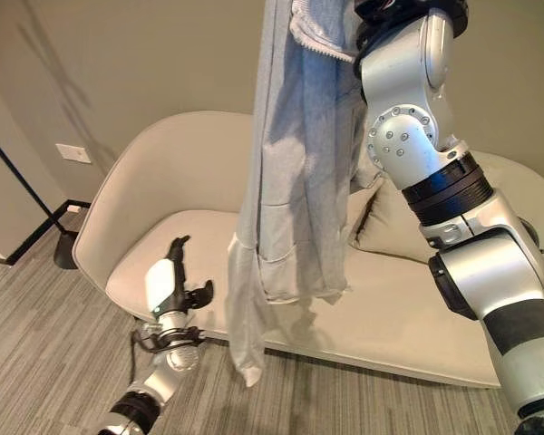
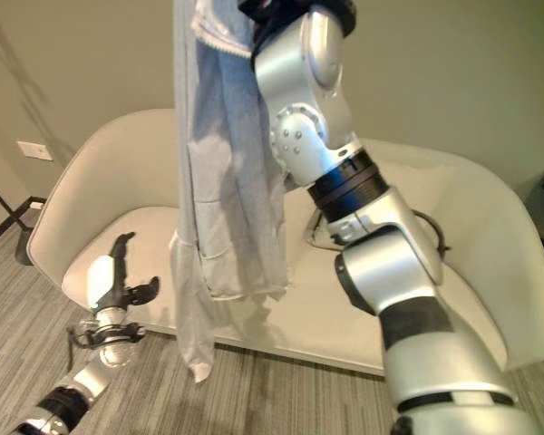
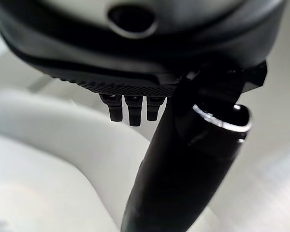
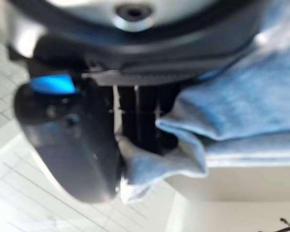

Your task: Hang the clothes on the sofa on the clothes rack.

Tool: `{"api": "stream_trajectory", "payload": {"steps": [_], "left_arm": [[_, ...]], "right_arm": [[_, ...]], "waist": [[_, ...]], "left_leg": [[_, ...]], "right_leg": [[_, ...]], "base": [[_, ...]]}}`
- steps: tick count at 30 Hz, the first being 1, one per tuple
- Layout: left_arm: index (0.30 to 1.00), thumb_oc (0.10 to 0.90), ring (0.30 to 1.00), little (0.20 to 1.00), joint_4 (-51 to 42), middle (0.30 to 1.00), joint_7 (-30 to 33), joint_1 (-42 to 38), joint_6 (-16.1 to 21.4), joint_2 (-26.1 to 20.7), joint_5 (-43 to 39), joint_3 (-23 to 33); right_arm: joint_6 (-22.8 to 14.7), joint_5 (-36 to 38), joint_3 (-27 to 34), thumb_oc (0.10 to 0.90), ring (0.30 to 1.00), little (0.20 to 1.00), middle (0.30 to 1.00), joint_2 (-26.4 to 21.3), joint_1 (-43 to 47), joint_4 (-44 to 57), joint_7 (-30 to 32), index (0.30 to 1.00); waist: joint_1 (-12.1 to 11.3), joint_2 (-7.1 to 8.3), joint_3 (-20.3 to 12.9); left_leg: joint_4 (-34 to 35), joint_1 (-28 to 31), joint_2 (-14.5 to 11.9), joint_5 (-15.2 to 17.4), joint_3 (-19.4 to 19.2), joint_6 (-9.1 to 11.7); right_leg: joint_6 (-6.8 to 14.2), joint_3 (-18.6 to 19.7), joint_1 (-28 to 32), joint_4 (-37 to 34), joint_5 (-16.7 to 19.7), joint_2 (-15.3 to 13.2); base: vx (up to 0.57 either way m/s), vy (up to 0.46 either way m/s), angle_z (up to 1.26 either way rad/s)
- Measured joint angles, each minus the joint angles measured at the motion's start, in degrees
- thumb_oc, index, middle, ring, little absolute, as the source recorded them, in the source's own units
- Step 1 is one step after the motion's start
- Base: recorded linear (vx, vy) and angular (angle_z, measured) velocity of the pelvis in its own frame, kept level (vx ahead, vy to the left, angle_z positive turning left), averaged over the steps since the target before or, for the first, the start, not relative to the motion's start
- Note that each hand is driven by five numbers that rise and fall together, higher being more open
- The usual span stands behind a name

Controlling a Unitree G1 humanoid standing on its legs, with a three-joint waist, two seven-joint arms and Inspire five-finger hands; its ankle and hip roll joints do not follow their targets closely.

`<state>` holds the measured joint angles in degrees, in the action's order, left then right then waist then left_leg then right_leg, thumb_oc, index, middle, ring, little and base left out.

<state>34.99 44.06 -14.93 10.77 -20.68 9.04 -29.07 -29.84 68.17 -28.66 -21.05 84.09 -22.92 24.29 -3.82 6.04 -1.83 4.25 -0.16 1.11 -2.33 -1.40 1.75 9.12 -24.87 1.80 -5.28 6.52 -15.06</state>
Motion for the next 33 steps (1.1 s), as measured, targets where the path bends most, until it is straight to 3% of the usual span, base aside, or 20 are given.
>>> {"api": "stream_trajectory", "payload": {"steps": [3, 9, 10, 12, 15, 17, 18, 20, 21, 25, 30, 33], "left_arm": [[0.9, 0.8, 0.9, 0.9, 0.61, 0.9, -2.95, -2.81, 0.45, 5.81, -3.09, -3.23], [0.9, 0.8, 0.9, 0.9, 6.19, 0.9, -5.04, -10.63, 0.51, 11.11, -11.38, -6.29], [0.3, 0.4, 0.3, 0.3, 9.21, 0.3, -5.03, -12.59, 0.52, 11.69, -11.36, -6.57], [0.3, 0.4, 0.3, 0.3, 17.26, 0.3, -4.79, -17.06, 0.49, 13.72, -12.7, -6.18], [0.3, 0.4, 0.3, 0.3, 23.87, 0.3, -4.06, -19.37, 0.11, 10.88, -13.46, -2.36], [0.3, 0.4, 0.3, 0.3, 23.39, 0.3, -1.17, -19.04, 0.15, 9.35, -16.04, 6.84], [0.3, 0.4, 0.3, 0.3, 23.2, 0.3, 0.52, -18.94, 0.16, 8.8, -17.43, 9.97], [0.3, 0.4, 0.3, 0.3, 7.31, 0.3, 4.05, -11.09, -0.98, 5.85, -17.94, 17.57], [0.3, 0.4, 0.3, 0.3, 0.16, 0.3, 6.35, -7.25, -0.86, 5.32, -17.25, 18.85], [0.3, 0.4, 0.3, 0.3, -6.26, 0.3, 12.26, -2.21, -0.82, -0.89, -10.97, 22.98], [0.3, 0.4, 0.3, 0.3, -18.67, 0.3, 15.98, 6.66, -2.87, -6.69, -3.7, 34.15], [0.3, 0.4, 0.3, 0.3, -24.61, 0.3, 17.71, 9.79, -4.54, -9.14, 1.58, 41.19]], "right_arm": [[-1.02, 0.6, -1.8, 0.4, 0.3, 0.3, 0.3, 1.38, -0.01, 4.43, -0.68, 0.3], [-2.29, 0.68, -4.75, 0.4, 0.3, 0.3, 0.3, 5.73, -0.01, 6.33, -1.61, 0.3], [-2.29, 0.91, -4.85, 0.4, 0.3, 0.3, 0.3, 7.08, -0.01, 6.33, -1.68, 0.3], [-2.42, 1.46, -5.98, 0.4, 0.3, 0.3, 0.3, 8.1, 0.0, 6.44, -1.74, 0.3], [-2.58, 2.63, -8.38, 0.4, 0.3, 0.3, 0.3, 5.31, -0.01, 9.48, -2.08, 0.3], [-3.82, 2.7, -9.62, 0.4, 0.3, 0.3, 0.3, -0.44, -0.16, 11.64, -2.77, 0.3], [-4.7, 2.7, -9.53, 0.4, 0.3, 0.3, 0.3, -1.08, -0.53, 12.1, -2.74, 0.3], [-5.36, 2.33, -7.64, 0.4, 0.3, 0.3, 0.3, -4.61, -3.85, 16.68, -2.82, 0.3], [-6.54, 1.88, -6.57, 0.4, 0.3, 0.3, 0.3, -5.88, -5.88, 18.92, -2.84, 0.3], [-7.05, 0.84, -2.92, 0.4, 0.3, 0.3, 0.3, -12.48, -9.91, 19.44, -2.89, 0.3], [-6.37, -0.73, 1.77, 0.4, 0.3, 0.3, 0.3, -17.83, -19.37, 24.46, -3.75, 0.3], [-4.1, -1.56, 3.33, 0.4, 0.3, 0.3, 0.3, -21.06, -26.44, 28.12, -4.74, 0.3]], "waist": [[1.93, 0.16, 0.02], [5.03, 0.16, 0.05], [5.94, 0.16, 0.04], [7.24, 0.22, 0.01], [9.55, 0.24, 0.02], [9.16, 0.21, 0.04], [8.81, 0.12, 0.07], [7.48, 0.21, 0.14], [7.31, 0.22, 0.16], [2.52, -0.54, 0.55], [-0.03, -0.43, 0.6], [-1.17, -0.19, 0.74]], "left_leg": [[0.09, 0.07, -0.08, 0.0, -0.86, 0.0], [0.14, 0.32, -0.24, 0.0, -1.39, 0.0], [0.2, 0.33, -0.27, 0.0, -1.52, 0.0], [0.3, 0.35, -0.31, 0.0, -2.1, 0.0], [0.78, 0.36, -0.77, 0.0, -3.27, 0.0], [0.78, 0.79, -1.0, 0.0, -3.85, 0.0], [0.77, 1.02, -1.04, 0.0, -4.04, 0.01], [0.78, 1.35, -1.52, 0.02, -3.22, 0.02], [0.78, 1.29, -1.67, 0.02, -2.45, 0.03], [0.77, 1.56, -1.6, 0.02, -1.01, 0.04], [0.78, 1.55, -0.64, 0.03, 0.74, 0.03], [0.78, 1.53, 0.32, 0.05, 1.53, 0.0]], "right_leg": [[0.0, 0.72, -0.56, 0.01, 0.0, 0.03], [0.0, 1.77, -0.86, 0.0, 0.0, 0.17], [0.0, 1.91, -0.93, 0.0, 0.01, 0.18], [-0.06, 3.02, -1.44, 0.01, 0.12, 0.27], [-0.33, 4.69, -2.73, 0.0, 0.46, 0.77], [-0.33, 4.96, -2.68, -0.01, 0.46, 0.99], [-0.33, 5.1, -2.54, -0.01, 0.46, 1.04], [-0.35, 4.61, -2.16, -0.01, 0.45, 1.55], [-0.38, 4.43, -1.78, -0.01, 0.43, 1.66], [-0.37, 2.96, -0.4, -0.04, 0.42, 1.55], [-0.35, 1.51, 0.65, -0.03, 0.41, 0.61], [-0.03, 1.03, 1.14, -0.03, 0.23, -0.36]], "base": [[0.01, -0.011, -0.13], [0.01, -0.018, -0.09], [0.02, -0.015, -0.06], [0.01, 0.002, -0.17], [0.0, 0.021, -0.31], [-0.01, 0.025, -0.19], [-0.01, 0.04, -0.16], [-0.02, 0.05, 0.01], [-0.02, 0.03, 0.29], [-0.02, 0.048, 0.25], [-0.04, 0.095, 0.18], [-0.04, 0.124, 0.21]]}}
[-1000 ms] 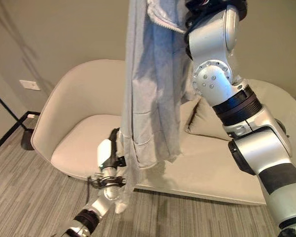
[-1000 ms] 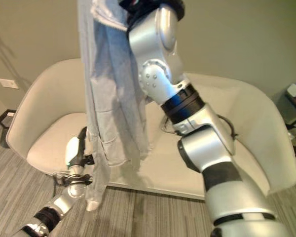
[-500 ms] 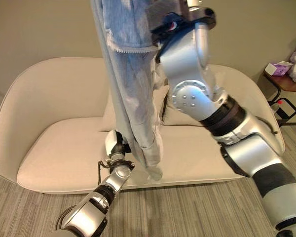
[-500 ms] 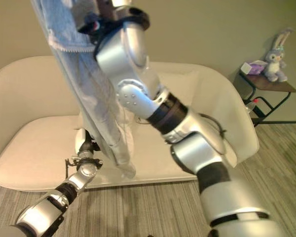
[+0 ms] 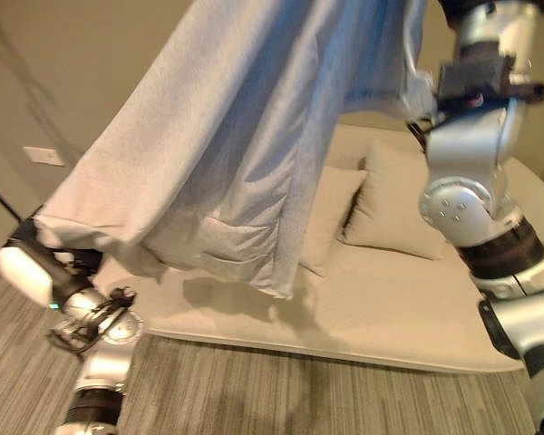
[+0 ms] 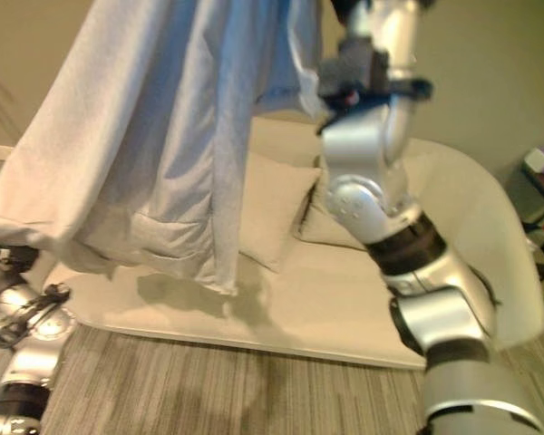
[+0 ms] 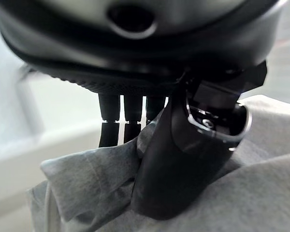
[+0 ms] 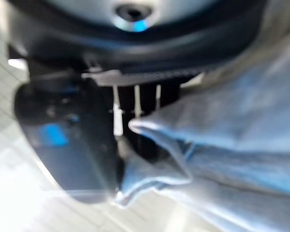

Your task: Hang the clothes on the sofa on the clothes rack.

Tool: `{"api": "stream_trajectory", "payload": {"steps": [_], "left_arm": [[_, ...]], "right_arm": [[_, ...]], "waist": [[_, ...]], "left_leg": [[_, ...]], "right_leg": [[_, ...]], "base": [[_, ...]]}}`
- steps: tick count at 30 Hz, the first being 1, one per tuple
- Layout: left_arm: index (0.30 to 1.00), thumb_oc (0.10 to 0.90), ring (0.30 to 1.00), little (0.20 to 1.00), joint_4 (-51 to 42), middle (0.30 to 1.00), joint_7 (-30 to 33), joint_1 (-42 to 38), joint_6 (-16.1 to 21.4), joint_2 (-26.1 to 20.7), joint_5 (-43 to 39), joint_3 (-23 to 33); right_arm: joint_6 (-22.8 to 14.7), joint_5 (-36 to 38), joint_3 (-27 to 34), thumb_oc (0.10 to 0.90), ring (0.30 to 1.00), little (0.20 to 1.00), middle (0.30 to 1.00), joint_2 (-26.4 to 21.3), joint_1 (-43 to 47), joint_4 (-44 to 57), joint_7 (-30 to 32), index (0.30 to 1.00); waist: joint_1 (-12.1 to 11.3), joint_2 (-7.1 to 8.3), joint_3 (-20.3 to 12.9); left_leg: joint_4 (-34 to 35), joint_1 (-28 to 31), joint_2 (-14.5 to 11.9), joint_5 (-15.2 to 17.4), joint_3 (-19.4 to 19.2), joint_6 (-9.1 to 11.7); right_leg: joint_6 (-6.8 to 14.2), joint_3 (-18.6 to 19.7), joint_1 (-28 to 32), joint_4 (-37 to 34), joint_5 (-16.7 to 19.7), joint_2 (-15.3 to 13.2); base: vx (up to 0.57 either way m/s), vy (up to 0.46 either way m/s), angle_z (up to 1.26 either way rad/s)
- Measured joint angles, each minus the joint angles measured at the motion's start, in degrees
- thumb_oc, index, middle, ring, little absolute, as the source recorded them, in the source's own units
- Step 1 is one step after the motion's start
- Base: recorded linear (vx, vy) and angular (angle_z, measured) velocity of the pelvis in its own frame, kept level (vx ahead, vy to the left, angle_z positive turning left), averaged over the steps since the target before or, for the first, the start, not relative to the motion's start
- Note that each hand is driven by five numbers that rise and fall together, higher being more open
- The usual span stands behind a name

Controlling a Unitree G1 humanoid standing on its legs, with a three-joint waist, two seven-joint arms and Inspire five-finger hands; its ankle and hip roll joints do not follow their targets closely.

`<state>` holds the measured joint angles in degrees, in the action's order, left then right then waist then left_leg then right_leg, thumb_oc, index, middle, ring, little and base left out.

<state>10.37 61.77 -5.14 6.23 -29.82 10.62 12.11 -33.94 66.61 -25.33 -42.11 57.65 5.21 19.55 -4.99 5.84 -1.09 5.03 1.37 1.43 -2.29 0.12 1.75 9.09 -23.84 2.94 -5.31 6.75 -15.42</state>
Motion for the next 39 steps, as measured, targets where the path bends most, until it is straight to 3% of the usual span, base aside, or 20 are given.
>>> {"api": "stream_trajectory", "payload": {"steps": [8, 9, 10, 11, 12, 13, 16, 18, 21, 24, 26, 28, 29, 31, 33, 34, 36, 37, 38, 39], "left_arm": [[0.3, 0.4, 0.3, 0.3, -17.23, 0.3, 1.64, 9.67, -1.62, -10.19, 12.55, 11.82], [0.3, 0.4, 0.3, 0.3, -18.35, 0.3, 1.41, 9.59, -1.58, -12.1, 13.33, 12.15], [0.3, 0.4, 0.3, 0.3, -19.78, 0.3, 1.49, 9.51, -1.53, -12.07, 13.73, 12.52], [0.3, 0.4, 0.3, 0.3, -20.39, 0.3, 1.43, 9.95, -1.24, -11.45, 14.0, 12.41], [0.3, 0.4, 0.3, 0.3, -20.11, 0.3, 1.31, 10.95, -0.5, -7.81, 14.16, 12.07], [0.3, 0.4, 0.3, 0.3, -18.39, 0.3, 1.91, 11.82, -0.28, -6.32, 13.93, 11.13], [0.3, 0.4, 0.3, 0.3, -16.94, 0.3, 1.07, 16.36, -0.31, -4.74, 13.63, 9.76], [0.3, 0.4, 0.3, 0.3, -17.8, 0.3, 0.78, 18.95, 0.04, 0.42, 13.0, 11.19], [0.3, 0.4, 0.3, 0.3, -18.05, 0.3, 0.28, 21.17, -0.17, 3.26, 10.58, 11.28], [0.3, 0.4, 0.3, 0.3, -17.62, 0.3, -0.17, 15.93, -0.02, 3.12, 9.55, 9.59], [0.3, 0.4, 0.3, 0.3, -19.41, 0.3, -0.12, 15.67, 0.98, 3.12, 9.65, 10.48], [0.3, 0.4, 0.3, 0.3, -21.59, 0.3, 0.2, 15.27, 2.78, 3.06, 9.91, 10.42], [0.3, 0.4, 0.3, 0.3, -21.8, 0.3, 0.22, 13.87, 3.68, 2.55, 9.82, 10.35], [0.3, 0.4, 0.3, 0.3, -22.04, 0.3, 0.35, 11.61, 4.83, 2.4, 9.74, 9.31], [0.3, 0.4, 0.3, 0.3, -21.6, 0.3, 0.19, 9.72, 5.74, 2.4, 9.74, 6.33], [0.3, 0.4, 0.3, 0.3, -20.35, 0.3, 0.21, 8.14, 6.5, 2.39, 9.71, 4.2], [0.3, 0.4, 0.3, 0.3, -19.3, 0.3, 0.03, 6.44, 6.55, 1.69, 8.93, 0.68], [0.3, 0.4, 0.3, 0.3, -19.16, 0.3, -0.04, 6.39, 7.12, 2.06, 8.9, -0.94], [0.3, 0.4, 0.3, 0.3, -18.97, 0.3, 0.07, 6.74, 7.76, 2.97, 9.03, -1.64], [0.3, 0.4, 0.3, 0.3, -18.75, 0.3, 0.09, 6.17, 7.76, 2.63, 8.57, -2.57]], "right_arm": [[7.13, -5.26, 4.69, 0.4, 0.3, 0.3, 0.3, -7.11, -23.78, 8.75, -6.96, 0.3], [7.41, -6.39, 6.1, 0.4, 0.3, 0.3, 0.3, -7.05, -26.01, 9.0, -7.24, 0.3], [7.74, -7.07, 6.64, 0.4, 0.3, 0.3, 0.3, -7.11, -26.64, 8.99, -7.43, 0.3], [7.94, -7.81, 6.73, 0.4, 0.3, 0.3, 0.3, -7.21, -26.97, 8.97, -7.47, 0.3], [8.32, -9.78, 6.78, 0.4, 0.3, 0.3, 0.3, -7.18, -29.45, 9.71, -7.51, 0.3], [8.33, -10.51, 7.14, 0.4, 0.3, 0.3, 0.3, -7.46, -30.42, 9.69, -7.9, 0.3], [8.29, -12.77, 7.87, 0.4, 0.3, 0.3, 0.3, -7.97, -31.48, 9.88, -7.23, 0.3], [8.23, -16.19, 10.24, 0.4, 0.3, 0.3, 0.3, -4.27, -33.63, 10.61, -6.07, 0.3], [8.25, -18.87, 11.33, 0.4, 0.3, 0.3, 0.3, -3.73, -33.68, 11.08, -3.94, 0.3], [8.39, -23.04, 12.14, 0.4, 0.3, 0.3, 0.3, -4.44, -33.36, 11.0, 0.26, 0.3], [9.02, -25.1, 11.93, 0.4, 0.3, 0.3, 0.3, -4.29, -33.75, 10.94, 0.86, 0.3], [9.2, -27.43, 12.56, 0.4, 0.3, 0.3, 0.3, -3.86, -35.8, 10.82, 1.25, 0.3], [9.36, -27.8, 13.54, 0.4, 0.3, 0.3, 0.3, -3.86, -36.49, 10.75, 1.74, 0.3], [9.09, -27.79, 15.09, 0.4, 0.3, 0.3, 0.3, -2.97, -36.47, 10.86, 2.66, 0.3], [9.07, -27.85, 15.9, 0.4, 0.3, 0.3, 0.3, -2.5, -36.71, 10.56, 4.01, 0.3], [8.87, -28.11, 16.36, 0.4, 0.3, 0.3, 0.3, -1.54, -37.39, 9.88, 4.41, 0.3], [8.9, -28.01, 15.94, 0.4, 0.3, 0.3, 0.3, 1.01, -37.19, 8.06, 5.83, 0.3], [8.93, -28.06, 15.63, 0.4, 0.3, 0.3, 0.3, 0.27, -37.16, 7.77, 6.22, 0.3], [8.93, -28.2, 15.47, 0.4, 0.3, 0.3, 0.3, 0.21, -37.06, 7.43, 6.31, 0.3], [8.86, -28.21, 15.09, 0.4, 0.3, 0.3, 0.3, 1.45, -36.84, 7.32, 7.6, 0.3]], "waist": [[-1.29, 1.12, 3.04], [-1.2, 0.73, 4.56], [-1.07, 0.47, 5.55], [-0.71, 0.15, 6.84], [-0.75, -0.39, 7.9], [-0.26, 0.43, 8.44], [-0.93, 1.94, 8.36], [-2.09, 2.34, 8.08], [-5.04, 1.93, 8.1], [-5.33, 0.52, 8.76], [-5.09, -0.32, 8.77], [-3.76, 0.4, 9.0], [-2.37, 0.31, 8.92], [-0.62, -0.4, 8.58], [0.4, -1.27, 8.47], [0.51, -2.4, 8.41], [1.53, -3.9, 8.52], [1.63, -5.23, 8.42], [1.53, -6.92, 7.77], [2.03, -7.34, 7.65]], "left_leg": [[0.04, -0.94, 2.82, -0.3, 0.15, -0.75], [0.02, -1.6, 2.97, -1.42, 0.22, -2.91], [0.0, -2.58, 2.46, -1.88, 0.17, -3.44], [-0.19, -2.99, 2.07, -2.65, 0.43, -3.69], [-0.66, -3.23, -0.36, -2.78, 0.62, -3.09], [-1.07, -3.38, -0.01, -2.79, 0.8, -2.88], [-1.09, -3.76, -0.61, -2.69, 0.38, -0.57], [-2.19, -4.1, -1.42, -1.65, 0.13, 1.39], [-4.4, -5.8, -2.33, -1.79, 0.34, 1.51], [-8.57, -10.85, -1.6, -4.01, -0.92, 4.59], [-8.47, -10.46, -1.46, -4.18, -0.56, 4.19], [-9.62, -8.27, -4.93, -1.58, -2.5, 2.68], [-9.05, -6.24, -11.25, -1.51, -2.84, 5.33], [-7.68, -4.53, -19.09, -2.98, -1.63, 7.76], [-6.74, -4.59, -23.88, -5.5, 1.36, 12.91], [-7.32, -5.21, -25.65, -5.98, 4.02, 13.83], [-5.06, -4.66, -25.89, -6.35, 7.61, 13.46], [-5.98, -4.63, -24.74, -10.48, 9.44, 12.76], [-7.06, -5.13, -23.93, -10.82, 11.68, 13.63], [-7.75, -5.06, -21.58, -3.79, 15.08, 13.29]], "right_leg": [[2.11, -1.7, -2.35, 4.84, -0.15, -3.55], [1.9, -1.24, -4.24, 7.71, -0.34, -3.62], [1.67, -0.83, -6.83, 10.72, -1.47, -3.44], [2.96, 1.85, -9.15, 15.86, -6.86, -0.81], [0.64, 7.77, -11.09, 21.66, -14.95, 8.75], [-1.12, 9.34, -11.85, 23.66, -18.26, 11.37], [-8.25, 9.69, -11.71, 23.02, -18.58, 12.73], [-10.22, 10.51, -10.75, 19.61, -17.31, 14.13], [-11.32, 10.29, -10.75, 18.1, -16.5, 15.07], [-13.17, 6.01, -10.58, 16.51, -14.75, 13.41], [-13.77, 5.07, -9.34, 15.15, -14.27, 12.54], [-13.57, 4.41, -7.03, 14.22, -13.92, 10.9], [-13.54, 3.57, -5.5, 14.19, -13.91, 10.32], [-13.19, 3.48, -5.12, 14.22, -13.69, 10.16], [-11.22, 3.63, -5.22, 14.54, -12.8, 9.89], [-10.39, 3.67, -5.7, 16.37, -12.75, 9.8], [-8.5, 3.79, -6.25, 20.06, -13.85, 8.1], [-6.8, 4.28, -7.12, 21.8, -14.1, 6.26], [-5.65, 5.32, -7.84, 22.94, -13.93, 5.4], [-3.97, 6.02, -10.0, 26.25, -13.82, 1.87]], "base": [[-0.09, 0.142, 0.09], [-0.13, 0.137, -0.06], [-0.08, 0.077, -0.03], [-0.06, 0.066, -0.15], [-0.05, -0.023, -0.1], [-0.02, -0.072, 0.1], [0.03, -0.118, -0.03], [-0.02, 0.031, -0.13], [-0.24, 0.09, -0.04], [-0.09, 0.096, 0.59], [-0.07, 0.166, 0.3], [-0.09, 0.299, 0.43], [-0.07, 0.316, 0.47], [-0.08, 0.493, 0.2], [-0.15, 0.763, 0.0], [-0.1, 0.437, -0.03], [-0.09, 0.427, -0.05], [-0.13, 0.656, -0.27], [-0.1, 0.598, -0.34], [-0.09, 0.693, -0.14]]}}
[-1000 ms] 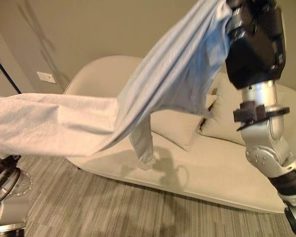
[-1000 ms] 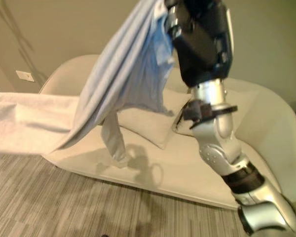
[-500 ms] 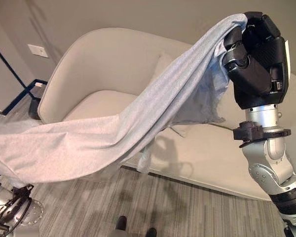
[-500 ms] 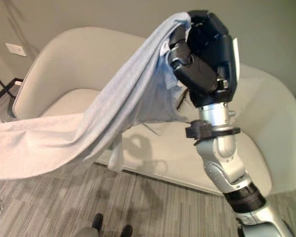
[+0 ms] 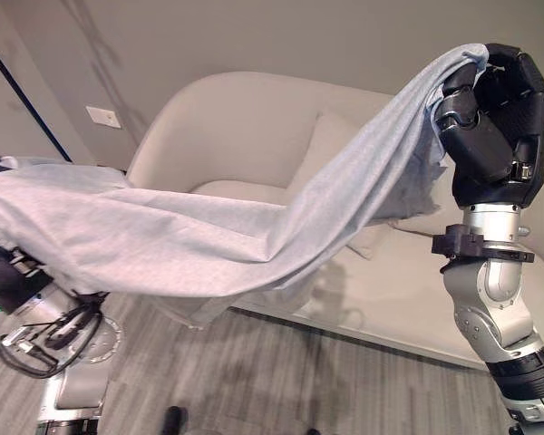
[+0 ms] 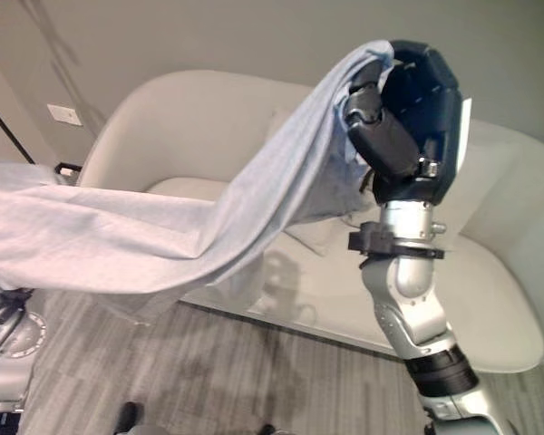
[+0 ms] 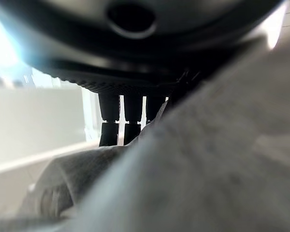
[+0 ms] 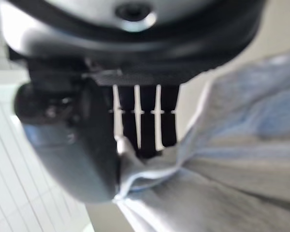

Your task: Hang the clothes on the sofa on the clothes rack.

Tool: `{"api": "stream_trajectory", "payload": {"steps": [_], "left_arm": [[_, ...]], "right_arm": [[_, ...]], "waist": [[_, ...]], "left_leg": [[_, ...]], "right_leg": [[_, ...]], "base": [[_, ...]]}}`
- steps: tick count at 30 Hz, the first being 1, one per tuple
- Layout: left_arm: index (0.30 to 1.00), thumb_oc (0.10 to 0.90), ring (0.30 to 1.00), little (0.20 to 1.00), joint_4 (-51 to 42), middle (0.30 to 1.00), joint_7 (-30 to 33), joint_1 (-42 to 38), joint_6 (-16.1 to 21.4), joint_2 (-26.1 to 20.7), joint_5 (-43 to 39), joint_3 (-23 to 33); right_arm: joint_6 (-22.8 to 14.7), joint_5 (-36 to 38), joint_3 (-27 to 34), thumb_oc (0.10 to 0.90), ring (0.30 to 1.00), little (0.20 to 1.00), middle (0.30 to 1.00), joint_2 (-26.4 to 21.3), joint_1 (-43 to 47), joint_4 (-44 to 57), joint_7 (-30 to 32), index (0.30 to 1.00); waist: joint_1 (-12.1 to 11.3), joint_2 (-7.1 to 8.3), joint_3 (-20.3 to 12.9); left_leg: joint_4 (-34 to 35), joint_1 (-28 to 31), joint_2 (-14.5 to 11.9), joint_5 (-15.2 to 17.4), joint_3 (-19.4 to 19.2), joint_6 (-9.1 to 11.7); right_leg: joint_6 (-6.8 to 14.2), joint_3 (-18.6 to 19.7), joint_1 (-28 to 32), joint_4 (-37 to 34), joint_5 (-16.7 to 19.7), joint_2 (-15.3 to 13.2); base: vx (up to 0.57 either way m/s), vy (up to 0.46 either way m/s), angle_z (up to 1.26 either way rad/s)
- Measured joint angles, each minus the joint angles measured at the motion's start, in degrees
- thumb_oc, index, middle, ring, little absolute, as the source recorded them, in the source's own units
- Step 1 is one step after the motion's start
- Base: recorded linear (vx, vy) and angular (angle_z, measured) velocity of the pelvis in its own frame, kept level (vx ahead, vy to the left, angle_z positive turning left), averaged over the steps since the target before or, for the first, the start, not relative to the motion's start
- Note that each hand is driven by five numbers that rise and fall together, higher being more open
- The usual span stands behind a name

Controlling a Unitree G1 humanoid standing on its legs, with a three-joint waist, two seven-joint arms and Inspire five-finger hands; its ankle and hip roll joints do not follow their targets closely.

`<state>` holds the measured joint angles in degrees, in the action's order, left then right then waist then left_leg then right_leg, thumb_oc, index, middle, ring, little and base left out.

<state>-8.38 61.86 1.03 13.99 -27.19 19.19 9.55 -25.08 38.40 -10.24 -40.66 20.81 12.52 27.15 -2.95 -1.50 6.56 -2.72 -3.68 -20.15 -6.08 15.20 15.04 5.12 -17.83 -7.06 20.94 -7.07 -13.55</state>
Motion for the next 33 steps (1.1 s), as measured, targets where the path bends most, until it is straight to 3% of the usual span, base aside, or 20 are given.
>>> {"api": "stream_trajectory", "payload": {"steps": [1, 2, 3, 5, 7, 8, 10, 12, 13, 15, 17, 19, 21, 23, 26, 28, 29, 30, 31, 33], "left_arm": [[0.3, 0.4, 0.3, 0.3, 0.83, 0.3, -0.19, -1.01, 0.03, 0.03, 0.02, -0.53], [0.3, 0.4, 0.3, 0.3, 1.74, 0.3, -1.06, -2.52, -0.18, -0.55, -0.45, -1.57], [0.3, 0.4, 0.3, 0.3, 2.23, 0.3, -2.49, -3.46, -0.52, -0.85, -1.49, -4.12], [0.3, 0.4, 0.3, 0.3, 3.43, 0.3, -4.47, -2.45, -0.46, -1.63, -0.92, -7.43], [0.3, 0.4, 0.3, 0.3, 3.18, 0.3, -4.86, 2.42, -0.36, -5.08, -1.06, -2.43], [0.3, 0.4, 0.3, 0.3, 2.71, 0.3, -5.08, 4.83, -0.83, -5.3, -1.42, -0.34], [0.3, 0.4, 0.3, 0.3, 2.8, 0.3, -5.07, 8.12, -2.01, -4.73, -1.84, 3.7], [0.3, 0.4, 0.3, 0.3, 2.83, 0.3, -5.04, 8.36, -2.95, -4.25, -2.96, 4.66], [0.3, 0.4, 0.3, 0.3, 2.91, 0.3, -5.13, 8.39, -3.19, -4.12, -3.44, 4.19], [0.3, 0.4, 0.3, 0.3, 3.02, 0.3, -5.52, 8.33, -3.19, -3.55, -3.4, 2.88], [0.3, 0.4, 0.3, 0.3, 3.17, 0.3, -6.43, 7.84, -3.19, -2.96, -3.43, 0.67], [0.3, 0.4, 0.3, 0.3, 3.38, 0.3, -6.81, 7.59, -3.2, -2.96, -3.43, -1.34], [0.3, 0.4, 0.3, 0.3, 2.98, 0.3, -8.98, 8.08, -3.19, -2.72, -3.34, -4.51], [0.3, 0.4, 0.3, 0.3, 2.26, 0.3, -9.16, 9.97, -3.21, 1.09, -3.54, -3.81], [0.3, 0.4, 0.3, 0.3, -0.3, 0.3, -9.37, 13.24, -3.49, 2.59, -3.95, -4.03], [0.3, 0.4, 0.3, 0.3, -0.72, 0.3, -9.44, 13.28, -3.47, 2.72, -5.29, -3.86], [0.3, 0.4, 0.3, 0.3, -0.65, 0.3, -9.49, 13.44, -3.48, 2.75, -5.79, -3.63], [0.3, 0.4, 0.3, 0.3, -1.2, 0.3, -11.34, 9.96, -2.33, 3.02, -5.86, -3.83], [0.3, 0.4, 0.3, 0.3, -1.08, 0.3, -11.16, 10.14, -2.33, 3.02, -5.84, -3.67], [0.3, 0.4, 0.3, 0.3, 1.42, 0.3, -7.7, 11.26, -1.38, 2.93, -4.19, -2.32]], "right_arm": [[0.09, -0.01, -0.55, 0.4, 0.3, 0.3, 0.3, -0.08, -0.08, 0.05, 0.49, 0.3], [0.01, -0.3, -0.47, 0.4, 0.3, 0.3, 0.3, 1.0, -1.59, 0.09, 0.65, 0.3], [1.25, -0.75, 1.28, 0.4, 0.3, 0.3, 0.3, 3.32, -6.46, 1.92, 0.55, 0.3], [2.66, -2.09, 2.96, 0.4, 0.3, 0.3, 0.3, 5.44, -13.58, 3.48, 0.3, 0.3], [3.74, 0.31, 0.29, 0.4, 0.3, 0.3, 0.3, 9.13, -13.09, 0.96, -3.14, 0.3], [3.75, 2.59, -0.12, 0.4, 0.3, 0.3, 0.3, 10.33, -14.54, 1.58, -4.47, 0.3], [4.68, 7.53, -2.94, 0.4, 0.3, 0.3, 0.3, 9.33, -14.67, 0.84, -6.1, 0.3], [4.87, 8.7, -3.4, 0.4, 0.3, 0.3, 0.3, 7.33, -14.7, 0.76, -7.45, 0.3], [4.84, 9.23, -3.1, 0.4, 0.3, 0.3, 0.3, 6.23, -14.67, 0.76, -8.47, 0.3], [4.79, 9.61, -2.4, 0.4, 0.3, 0.3, 0.3, 6.14, -14.82, 0.76, -8.85, 0.3], [4.34, 10.22, -1.99, 0.4, 0.3, 0.3, 0.3, 4.97, -15.22, 0.8, -9.57, 0.3], [4.33, 11.1, -1.49, 0.4, 0.3, 0.3, 0.3, 3.61, -15.73, 0.89, -10.23, 0.3], [3.53, 13.46, 1.25, 0.4, 0.3, 0.3, 0.3, 3.4, -17.99, 0.92, -11.17, 0.3], [2.85, 14.13, 1.24, 0.4, 0.3, 0.3, 0.3, 5.79, -18.45, -0.14, -10.84, 0.3], [2.81, 14.07, 1.51, 0.4, 0.3, 0.3, 0.3, 6.25, -18.63, -0.36, -10.49, 0.3], [2.54, 13.8, 1.21, 0.4, 0.3, 0.3, 0.3, 5.93, -17.54, -1.13, -10.34, 0.3], [2.55, 13.39, 0.59, 0.4, 0.3, 0.3, 0.3, 5.91, -17.23, -1.12, -10.36, 0.3], [2.36, 9.76, -0.52, 0.4, 0.3, 0.3, 0.3, 7.88, -17.31, -3.27, -8.2, 0.3], [2.4, 9.72, -1.12, 0.4, 0.3, 0.3, 0.3, 8.18, -17.16, -3.3, -8.25, 0.3], [1.14, 9.58, -6.22, 0.4, 0.3, 0.3, 0.3, 11.29, -13.53, -6.01, -7.71, 0.3]], "waist": [[0.96, -0.02, -0.02], [2.06, 2.18, 0.01], [1.56, 5.1, 0.03], [-0.2, 5.13, 0.14], [-3.08, 8.09, 0.38], [-3.38, 7.64, 0.68], [-3.46, 6.56, 1.29], [-3.12, 6.31, 1.83], [-2.74, 7.17, 2.02], [-1.57, 9.14, 1.63], [-0.18, 10.54, 1.63], [0.87, 10.64, 1.57], [1.56, 10.87, 1.13], [0.77, 9.53, -0.55], [0.53, 9.44, -2.33], [-1.02, 8.25, -2.22], [-1.5, 8.63, -2.33], [-0.66, 8.79, 0.21], [-1.28, 8.74, 0.2], [-5.89, 8.44, -7.3]], "left_leg": [[-0.26, 0.36, 3.34, 5.42, 0.22, -0.09], [-1.31, -0.52, 7.82, 8.15, -0.97, -0.44], [-5.8, -2.69, 14.3, 8.38, -2.07, -4.19], [-7.85, -2.0, 18.47, 8.51, -1.44, -7.21], [-9.34, -2.2, 23.34, 8.1, -11.04, -13.76], [-8.53, -1.32, 22.89, 8.12, -12.34, -15.17], [-2.93, 1.44, 21.56, 5.83, -13.08, -19.5], [-0.02, 2.68, 21.41, 3.82, -13.19, -20.49], [0.01, 2.88, 22.16, 3.67, -13.11, -20.75], [0.46, 3.12, 24.54, 3.82, -13.67, -20.53], [1.12, 3.31, 27.04, 3.99, -12.16, -21.2], [1.75, 3.35, 27.73, 4.04, -11.4, -21.21], [3.08, 4.43, 29.15, 3.76, -11.51, -20.64], [2.91, 4.04, 28.69, 3.66, -12.87, -20.47], [1.6, 4.42, 28.71, 4.42, -13.22, -18.74], [-3.07, 2.46, 27.61, 5.77, -17.89, -14.61], [-6.06, 0.89, 27.95, 5.86, -19.13, -14.75], [-1.9, -1.33, 19.68, 3.6, -11.47, -12.56], [-1.7, -1.62, 19.68, 3.67, -11.46, -12.57], [0.9, -9.2, 18.4, 4.61, -12.36, -12.27]], "right_leg": [[1.33, 0.54, -1.13, 2.2, 0.61, -3.39], [2.23, 0.81, -0.77, 2.64, 1.24, -7.93], [3.35, 0.52, 0.44, 2.26, 5.64, -13.26], [2.12, 0.31, 1.51, 5.27, 8.4, -17.37], [4.59, -1.66, 0.76, 6.51, 22.93, -22.07], [4.57, -3.43, 0.36, 6.01, 24.19, -22.36], [6.94, -2.64, -3.18, 12.87, 10.94, -14.57], [5.83, -5.21, -5.73, 18.96, 3.46, -6.31], [2.52, -7.54, -6.94, 19.93, -1.1, -0.19], [1.98, -8.66, -7.97, 16.8, -1.45, 4.04], [2.12, -5.54, -10.65, 13.76, -1.58, 7.93], [1.63, -5.45, -11.78, 11.83, -1.26, 8.36], [-1.24, -6.43, -9.22, 3.32, -0.17, 6.8], [-4.32, -5.05, -7.76, 7.81, -2.39, 7.1], [-5.55, -5.39, -2.07, 2.12, -2.74, 8.54], [-8.84, -2.02, 0.39, -6.05, -0.92, 10.66], [-9.73, -0.65, 0.26, -6.43, 0.94, 10.22], [-3.97, 4.27, 0.38, -5.09, -1.66, 9.07], [-3.99, 4.11, 0.3, -5.18, -1.66, 9.05], [-3.57, 0.41, -7.6, -8.16, -0.76, 9.42]], "base": [[-0.08, 0.685, 0.37], [-0.09, 0.536, 0.86], [-0.14, 0.492, 1.18], [-0.14, 0.491, 0.78], [-0.12, 0.744, -0.11], [-0.08, 0.527, -0.38], [-0.08, 0.317, -0.31], [-0.06, 0.182, -0.07], [0.0, 0.109, 0.19], [0.03, 0.109, 0.28], [0.09, 0.026, 0.42], [0.09, -0.061, 0.65], [0.17, -0.08, 0.66], [0.14, -0.032, 0.16], [-0.04, 0.033, -0.04], [-0.08, 0.04, -0.41], [-0.05, 0.023, -0.82], [-0.04, 0.022, -0.53], [-0.01, -0.004, -0.59], [0.02, -0.059, -0.95]]}}
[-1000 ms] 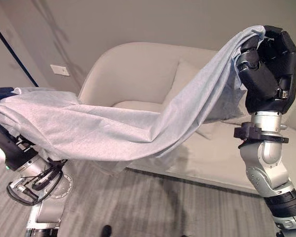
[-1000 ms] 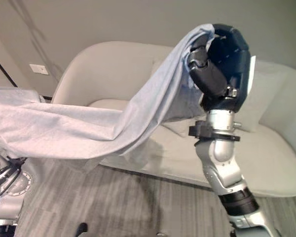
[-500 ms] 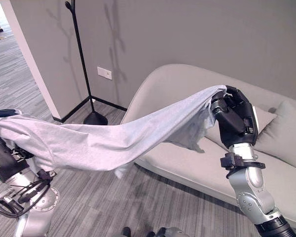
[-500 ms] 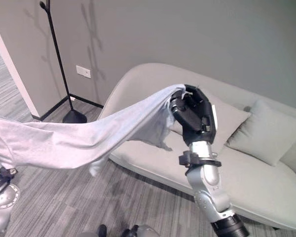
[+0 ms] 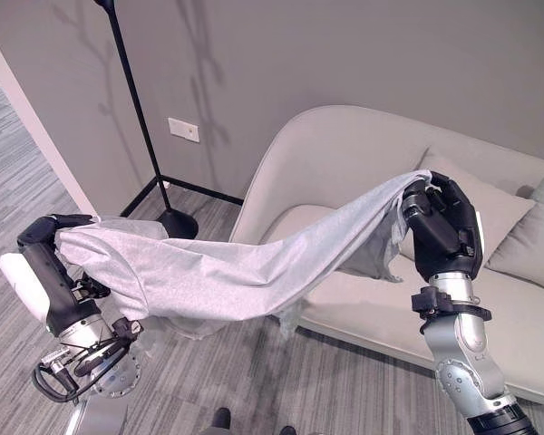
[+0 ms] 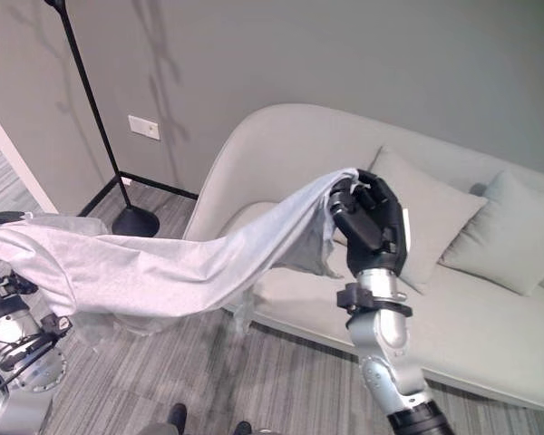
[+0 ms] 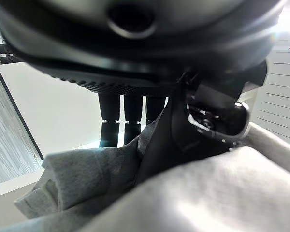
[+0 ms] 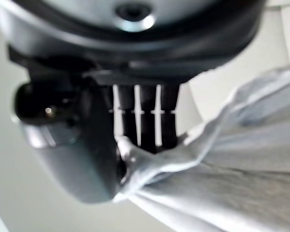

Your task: Hang the clothes on the sofa on the clothes rack.

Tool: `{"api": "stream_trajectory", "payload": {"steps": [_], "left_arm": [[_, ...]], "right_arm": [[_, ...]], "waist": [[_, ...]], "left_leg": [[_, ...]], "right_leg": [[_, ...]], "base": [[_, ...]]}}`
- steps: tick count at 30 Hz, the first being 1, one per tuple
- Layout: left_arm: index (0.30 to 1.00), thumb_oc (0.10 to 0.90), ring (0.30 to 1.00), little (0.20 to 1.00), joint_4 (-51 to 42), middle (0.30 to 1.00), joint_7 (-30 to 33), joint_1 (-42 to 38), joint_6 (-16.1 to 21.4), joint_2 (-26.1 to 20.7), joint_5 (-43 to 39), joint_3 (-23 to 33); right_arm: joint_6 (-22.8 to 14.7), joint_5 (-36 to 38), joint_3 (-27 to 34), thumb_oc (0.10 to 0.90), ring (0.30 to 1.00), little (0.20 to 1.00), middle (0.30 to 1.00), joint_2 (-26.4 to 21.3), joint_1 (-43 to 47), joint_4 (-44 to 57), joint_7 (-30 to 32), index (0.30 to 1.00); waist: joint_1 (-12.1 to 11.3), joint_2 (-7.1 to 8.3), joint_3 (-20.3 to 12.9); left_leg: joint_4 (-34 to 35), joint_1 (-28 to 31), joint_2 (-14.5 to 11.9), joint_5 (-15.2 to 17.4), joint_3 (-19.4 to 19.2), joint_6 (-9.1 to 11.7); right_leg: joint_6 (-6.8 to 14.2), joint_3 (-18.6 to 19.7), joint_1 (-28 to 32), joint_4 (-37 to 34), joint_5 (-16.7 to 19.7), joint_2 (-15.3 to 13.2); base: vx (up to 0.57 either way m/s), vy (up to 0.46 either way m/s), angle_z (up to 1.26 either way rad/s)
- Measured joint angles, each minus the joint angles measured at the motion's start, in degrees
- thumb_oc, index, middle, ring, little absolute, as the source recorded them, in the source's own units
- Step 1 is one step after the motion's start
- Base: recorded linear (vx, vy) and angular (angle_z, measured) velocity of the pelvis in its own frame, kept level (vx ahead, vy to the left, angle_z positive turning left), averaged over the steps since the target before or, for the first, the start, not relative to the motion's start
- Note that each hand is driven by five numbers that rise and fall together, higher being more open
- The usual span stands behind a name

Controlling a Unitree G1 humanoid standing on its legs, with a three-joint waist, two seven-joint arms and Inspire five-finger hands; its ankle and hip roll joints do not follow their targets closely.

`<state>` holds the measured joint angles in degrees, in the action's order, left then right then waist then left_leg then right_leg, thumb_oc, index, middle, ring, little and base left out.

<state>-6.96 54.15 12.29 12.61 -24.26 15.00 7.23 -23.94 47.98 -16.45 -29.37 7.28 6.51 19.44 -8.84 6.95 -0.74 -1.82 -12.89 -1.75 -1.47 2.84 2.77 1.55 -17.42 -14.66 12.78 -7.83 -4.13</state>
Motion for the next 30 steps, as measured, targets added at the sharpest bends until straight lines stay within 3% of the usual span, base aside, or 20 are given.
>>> {"api": "stream_trajectory", "payload": {"steps": [1, 2, 3, 6, 10, 13, 15, 16, 18, 19, 20, 21, 22, 23, 24, 25, 26, 27, 28, 30], "left_arm": [[0.3, 0.4, 0.3, 0.3, 1.52, 0.3, 1.7, -1.41, 0.1, -0.09, -0.62, 1.52], [0.3, 0.4, 0.3, 0.3, 3.77, 0.3, 2.04, -3.31, -0.11, -0.54, -1.6, 2.68], [0.3, 0.4, 0.3, 0.3, 7.45, 0.3, 1.81, -6.09, -1.18, -0.14, -2.62, 2.45], [0.3, 0.4, 0.3, 0.3, 6.14, 0.3, 2.14, -3.0, -1.53, -0.16, -3.24, 3.29], [0.3, 0.4, 0.3, 0.3, 5.56, 0.3, 3.03, -1.77, -1.55, -0.53, -3.55, 6.05], [0.3, 0.4, 0.3, 0.3, 5.54, 0.3, 2.88, -4.73, -1.56, -2.0, -3.48, 6.29], [0.3, 0.4, 0.3, 0.3, 5.19, 0.3, 2.97, -6.22, -1.55, -2.94, -3.24, 7.61], [0.3, 0.4, 0.3, 0.3, 5.34, 0.3, 3.17, -6.18, -1.54, -3.82, -3.06, 9.4], [0.3, 0.4, 0.3, 0.3, 6.32, 0.3, 3.73, -6.75, -1.56, -5.09, -3.02, 12.23], [0.3, 0.4, 0.3, 0.3, 6.84, 0.3, 4.52, -7.11, -1.67, -5.11, -3.19, 12.99], [0.3, 0.4, 0.3, 0.3, 6.83, 0.3, 5.43, -6.83, -1.65, -4.57, -3.02, 12.61], [0.3, 0.4, 0.3, 0.3, 7.02, 0.3, 5.56, -6.62, -1.65, -4.22, -3.01, 12.4], [0.3, 0.4, 0.3, 0.3, 7.32, 0.3, 5.84, -6.57, -1.65, -3.8, -3.0, 12.14], [0.3, 0.4, 0.3, 0.3, 7.24, 0.3, 5.86, -7.14, -1.8, -3.15, -2.99, 11.7], [0.3, 0.4, 0.3, 0.3, 7.02, 0.3, 5.83, -8.08, -2.22, -3.8, -3.05, 11.88], [0.3, 0.4, 0.3, 0.3, 6.94, 0.3, 5.3, -9.41, -2.24, -3.91, -2.89, 11.71], [0.3, 0.4, 0.3, 0.3, 6.67, 0.3, 5.05, -10.24, -2.25, -4.11, -2.41, 11.54], [0.3, 0.4, 0.3, 0.3, 6.03, 0.3, 5.05, -10.17, -2.27, -4.72, -2.39, 11.51], [0.3, 0.4, 0.3, 0.3, 5.57, 0.3, 5.06, -10.74, -2.25, -6.18, -1.97, 11.25], [0.3, 0.4, 0.3, 0.3, 4.42, 0.3, 5.01, -11.9, -2.22, -8.51, -0.84, 10.72]], "right_arm": [[-0.05, -0.42, -2.88, 0.4, 0.3, 0.3, 0.3, 1.73, 4.71, -1.05, -0.05, 0.3], [0.94, -0.49, -6.38, 0.4, 0.3, 0.3, 0.3, 3.08, 8.81, -2.29, -0.26, 0.3], [3.17, -0.78, -12.19, 0.4, 0.3, 0.3, 0.3, 3.12, 14.96, -7.83, -0.82, 0.3], [7.13, -0.77, -16.41, 0.4, 0.3, 0.3, 0.3, 3.02, 16.99, -11.29, -1.78, 0.3], [7.79, -2.65, -16.25, 0.4, 0.3, 0.3, 0.3, 0.69, 19.36, -11.12, -2.25, 0.3], [7.78, -5.12, -13.18, 0.4, 0.3, 0.3, 0.3, 0.1, 21.36, -10.21, -0.96, 0.3], [7.87, -8.06, -12.37, 0.4, 0.3, 0.3, 0.3, 0.37, 23.93, -10.05, 0.95, 0.3], [7.97, -10.21, -12.37, 0.4, 0.3, 0.3, 0.3, 1.43, 24.91, -9.99, 2.01, 0.3], [8.21, -12.91, -12.28, 0.4, 0.3, 0.3, 0.3, 3.03, 25.94, -9.92, 4.13, 0.3], [8.48, -15.05, -11.76, 0.4, 0.3, 0.3, 0.3, 3.28, 25.82, -8.93, 6.34, 0.3], [8.59, -16.89, -10.53, 0.4, 0.3, 0.3, 0.3, 2.78, 25.12, -6.9, 7.96, 0.3], [8.55, -18.9, -9.08, 0.4, 0.3, 0.3, 0.3, 2.96, 24.3, -5.27, 9.23, 0.3], [8.57, -19.87, -8.02, 0.4, 0.3, 0.3, 0.3, 2.76, 24.08, -4.37, 10.16, 0.3], [8.4, -23.1, -5.78, 0.4, 0.3, 0.3, 0.3, 2.6, 23.56, -3.05, 12.19, 0.3], [8.87, -23.4, -5.19, 0.4, 0.3, 0.3, 0.3, 3.67, 23.12, -2.51, 13.29, 0.3], [9.42, -23.82, -4.25, 0.4, 0.3, 0.3, 0.3, 4.38, 22.23, -1.57, 13.5, 0.3], [9.88, -24.63, -3.35, 0.4, 0.3, 0.3, 0.3, 5.84, 20.74, -0.34, 13.4, 0.3], [9.9, -25.76, -2.92, 0.4, 0.3, 0.3, 0.3, 6.92, 19.89, -0.07, 13.21, 0.3], [10.02, -27.03, -2.54, 0.4, 0.3, 0.3, 0.3, 7.27, 18.99, 0.35, 13.43, 0.3], [10.52, -29.56, -0.93, 0.4, 0.3, 0.3, 0.3, 7.54, 17.17, 1.63, 13.41, 0.3]], "waist": [[-1.85, -0.25, -0.57], [-2.27, 0.25, -0.8], [-4.0, -1.13, 0.02], [-8.23, -1.29, 0.61], [-10.61, -1.15, 3.44], [-10.64, -0.98, 7.44], [-10.88, -0.39, 9.44], [-10.55, 0.62, 10.49], [-8.75, 2.09, 11.65], [-7.02, 1.33, 11.92], [-5.25, -0.92, 12.78], [-4.51, -2.52, 12.64], [-4.23, -4.07, 12.72], [-4.28, -6.27, 12.88], [-3.32, -4.51, 12.84], [-2.67, -3.88, 13.01], [-2.77, -3.8, 12.98], [-3.07, -3.84, 13.0], [-3.8, -3.77, 12.98], [-5.03, -3.04, 12.83]], "left_leg": [[-0.46, -3.71, -1.5, -0.59, 0.8, 0.53], [-0.22, -6.13, -0.86, -2.87, 2.77, 1.73], [1.99, -7.61, -1.0, -6.35, 5.93, 1.99], [4.22, -5.48, -0.45, -6.95, 7.44, 1.86], [3.33, -3.53, 1.62, -6.93, 7.57, 1.85], [0.56, -3.97, 2.31, -6.91, 6.91, 1.9], [-0.1, -4.19, 1.6, -5.06, 6.92, 2.09], [-2.12, -4.68, 0.22, -3.04, 7.01, 2.15], [-2.88, -5.21, -4.59, -2.66, 6.99, 5.02], [-2.31, -5.05, -9.72, -3.39, 5.55, 6.84], [0.23, -4.39, -14.1, -4.72, 4.73, 8.48], [-0.34, -5.17, -15.9, -5.25, 4.37, 9.56], [0.81, -4.55, -17.15, -5.67, 2.87, 8.56], [1.9, -2.24, -17.27, -7.51, 1.7, 11.88], [1.9, -2.54, -14.03, -7.47, 0.03, 8.86], [0.52, -2.84, -11.54, -6.81, -0.13, 7.9], [-1.9, -2.42, -9.29, -5.06, -0.4, 5.37], [-3.06, -1.42, -8.11, -4.0, -1.16, 3.83], [-4.6, -0.76, -6.46, -2.84, -1.32, 2.21], [-7.68, 0.12, -3.52, 0.18, -2.26, 0.46]], "right_leg": [[0.64, -3.02, -1.71, -0.69, 1.62, 0.95], [1.16, -4.63, -0.26, -4.61, 3.07, 0.53], [-1.68, -8.08, 1.76, -11.57, 6.75, 2.42], [-1.79, -10.13, 5.59, -15.39, 7.17, 3.05], [-0.88, -11.49, 10.41, -18.06, 7.12, 2.42], [-0.73, -13.0, 12.34, -18.06, 7.01, 1.84], [-1.19, -12.21, 12.48, -17.96, 7.51, 0.8], [-1.29, -11.7, 12.67, -17.98, 8.0, -0.03], [-0.73, -11.49, 13.53, -17.97, 8.36, -1.25], [-0.44, -12.05, 14.63, -17.97, 8.46, -1.17], [1.92, -11.94, 16.9, -17.92, 8.69, -1.56], [3.16, -11.86, 17.29, -17.72, 8.8, -1.87], [3.86, -11.28, 17.7, -17.6, 9.11, -2.14], [7.49, -8.97, 18.81, -17.66, 10.74, -4.72], [5.75, -8.67, 18.05, -17.39, 13.05, -7.29], [2.59, -7.42, 17.92, -16.09, 15.51, -9.66], [-0.25, -6.09, 17.82, -14.14, 18.75, -11.95], [-0.41, -5.29, 17.66, -12.11, 19.96, -13.55], [1.24, -4.2, 17.67, -9.04, 18.97, -14.49], [1.46, -5.94, 18.57, -6.01, 20.14, -16.85]], "base": [[0.04, -0.1, -0.54], [0.07, -0.103, 0.59], [0.09, -0.068, 1.09], [0.06, -0.018, 0.68], [-0.01, 0.048, 0.38], [0.04, 0.163, 0.36], [0.08, 0.325, -0.18], [0.05, 0.316, -0.36], [0.05, 0.28, -0.03], [0.06, 0.23, 0.22], [0.08, 0.396, 0.19], [0.06, 0.333, 0.02], [0.1, 0.738, -0.42], [0.13, 0.764, -0.27], [0.1, 0.742, 0.02], [0.04, 0.512, 0.41], [0.01, 0.497, 0.23], [0.0, 0.478, 0.12], [0.0, 0.481, 0.16], [-0.03, 0.345, 0.2]]}}
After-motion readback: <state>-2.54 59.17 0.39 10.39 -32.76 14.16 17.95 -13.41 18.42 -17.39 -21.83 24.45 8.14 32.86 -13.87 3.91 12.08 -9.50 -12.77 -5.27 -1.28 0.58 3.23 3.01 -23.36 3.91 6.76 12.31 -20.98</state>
